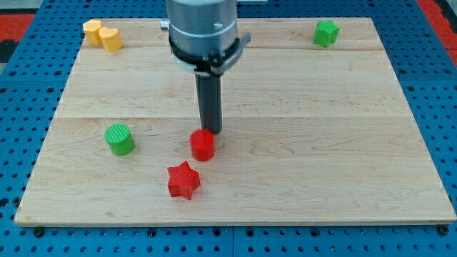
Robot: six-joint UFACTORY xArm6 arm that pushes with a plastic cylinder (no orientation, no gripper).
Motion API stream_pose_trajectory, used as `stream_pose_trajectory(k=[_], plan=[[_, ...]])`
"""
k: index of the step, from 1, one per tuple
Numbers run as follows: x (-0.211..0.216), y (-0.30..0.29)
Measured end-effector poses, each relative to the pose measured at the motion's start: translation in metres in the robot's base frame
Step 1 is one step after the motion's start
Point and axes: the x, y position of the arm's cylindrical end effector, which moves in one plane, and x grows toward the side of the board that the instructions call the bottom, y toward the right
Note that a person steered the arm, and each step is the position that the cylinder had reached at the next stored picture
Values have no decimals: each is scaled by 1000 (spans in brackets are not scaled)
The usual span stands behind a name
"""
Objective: Push the green circle closer to the green star
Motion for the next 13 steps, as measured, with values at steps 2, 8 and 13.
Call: stream_pose_trajectory(k=[2, 8, 13], plan=[[-12, -39], [-51, -159], [-103, -32]])
